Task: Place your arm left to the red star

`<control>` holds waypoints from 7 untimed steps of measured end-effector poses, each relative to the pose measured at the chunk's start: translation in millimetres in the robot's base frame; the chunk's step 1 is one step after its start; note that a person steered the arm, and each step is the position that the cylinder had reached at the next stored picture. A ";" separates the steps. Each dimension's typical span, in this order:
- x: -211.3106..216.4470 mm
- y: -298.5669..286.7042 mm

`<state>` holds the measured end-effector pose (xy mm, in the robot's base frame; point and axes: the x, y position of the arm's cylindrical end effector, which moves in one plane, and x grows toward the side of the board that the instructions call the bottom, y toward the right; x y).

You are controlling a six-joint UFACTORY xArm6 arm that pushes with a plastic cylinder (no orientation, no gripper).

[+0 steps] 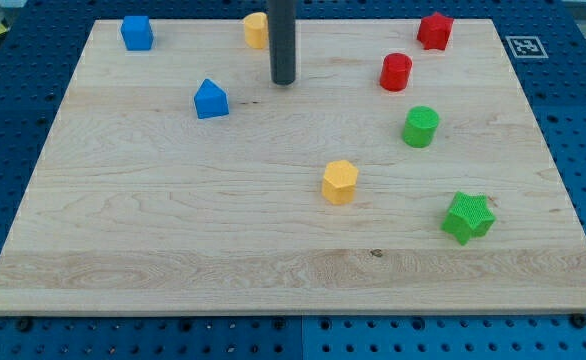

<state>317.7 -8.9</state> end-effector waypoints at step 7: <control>-106.9 65.9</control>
<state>210.8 57.0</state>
